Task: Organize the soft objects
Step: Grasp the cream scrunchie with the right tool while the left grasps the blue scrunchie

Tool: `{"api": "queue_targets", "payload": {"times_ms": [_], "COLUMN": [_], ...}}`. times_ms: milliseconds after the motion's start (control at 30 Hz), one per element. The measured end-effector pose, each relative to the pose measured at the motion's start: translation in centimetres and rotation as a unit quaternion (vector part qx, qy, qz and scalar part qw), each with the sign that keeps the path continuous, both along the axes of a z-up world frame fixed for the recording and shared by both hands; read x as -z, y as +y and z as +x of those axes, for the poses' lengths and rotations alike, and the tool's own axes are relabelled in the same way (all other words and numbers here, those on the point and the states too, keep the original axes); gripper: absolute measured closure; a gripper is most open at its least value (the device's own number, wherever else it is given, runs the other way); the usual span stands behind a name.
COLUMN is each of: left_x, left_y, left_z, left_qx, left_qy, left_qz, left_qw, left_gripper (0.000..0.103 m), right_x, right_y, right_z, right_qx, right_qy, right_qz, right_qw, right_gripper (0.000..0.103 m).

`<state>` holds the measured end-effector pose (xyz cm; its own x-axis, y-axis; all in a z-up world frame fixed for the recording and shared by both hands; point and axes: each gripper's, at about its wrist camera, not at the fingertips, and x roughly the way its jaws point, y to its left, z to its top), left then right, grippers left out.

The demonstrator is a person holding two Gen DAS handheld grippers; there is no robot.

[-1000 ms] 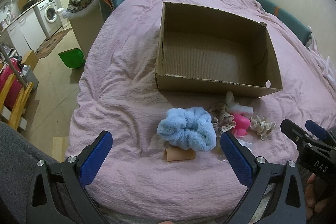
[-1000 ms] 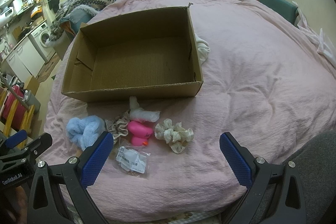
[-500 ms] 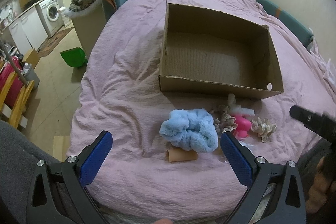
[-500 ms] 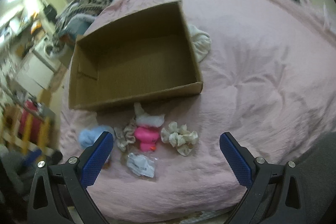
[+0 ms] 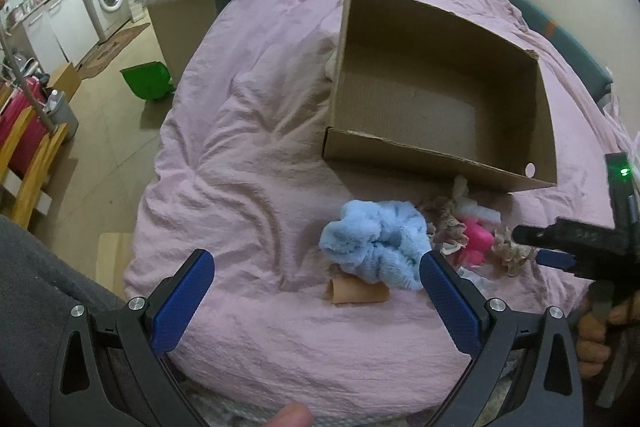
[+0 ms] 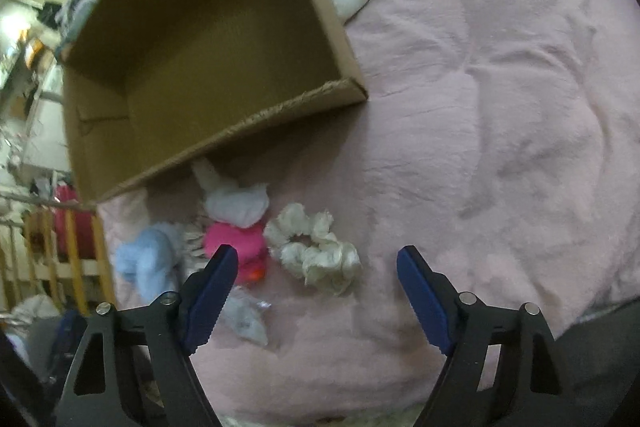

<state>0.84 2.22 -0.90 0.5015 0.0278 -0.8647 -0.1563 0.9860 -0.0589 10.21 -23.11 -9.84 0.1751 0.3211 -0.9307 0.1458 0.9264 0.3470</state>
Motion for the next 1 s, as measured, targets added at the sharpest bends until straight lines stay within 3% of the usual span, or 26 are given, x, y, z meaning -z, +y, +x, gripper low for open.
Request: {"api": "queue_targets", "payload": {"times_ms": [133, 233, 300, 467, 700, 833, 933, 1000], "left_x": [0.2, 0.2, 0.2, 0.4, 2.6, 4.8, 6.6, 7.4], "left_y": [0.5, 1.3, 1.8, 1.8, -2.9, -5.2, -5.4, -5.1], "left_z": [0.5, 1.3, 1.9, 3.9, 5.8, 7.0, 7.8, 8.0], "left_qx": [-0.011, -0.022, -0.025, -0.011, 0.083, 0.113, 0.105, 0.095], "left_qy": [0.011, 0.025, 0.036, 0.071, 0.134, 0.163, 0.179, 0.183], "left_qz": [-0.003, -0.002, -0.008, -0.021, -0.067, -0.041, -0.028, -0.027], "left_qw": [0.9999, 0.9994, 0.999, 0.9972, 0.9853, 0.9793, 0.9778, 0.978], "left_gripper": [0.001, 0.001, 0.001, 0.001, 0.001, 0.001, 0.001, 0.006], "right_x": [1.6, 1.7, 1.6, 0.2, -2.0, -1.6, -1.5, -3.1], "right_y": [2.8, 4.1, 4.6, 4.9, 5.2, 5.8, 4.5, 0.1], "right_z": [-0.1, -0.9, -1.4, -3.5, -5.9, -5.6, -4.0, -2.8], "right_qx": [-0.023, -0.032, -0.029, -0.012, 0.007, 0.01, 0.007, 0.003], "right_qy": [0.006, -0.005, -0.013, -0.035, -0.075, -0.069, -0.066, -0.065], "right_qz": [-0.031, -0.051, -0.047, -0.023, 0.042, 0.052, 0.053, 0.056], "right_qw": [0.999, 0.998, 0.998, 0.999, 0.996, 0.996, 0.996, 0.996], "right_gripper": [0.052, 0.069, 0.073, 0.075, 0.075, 0.075, 0.075, 0.075]}}
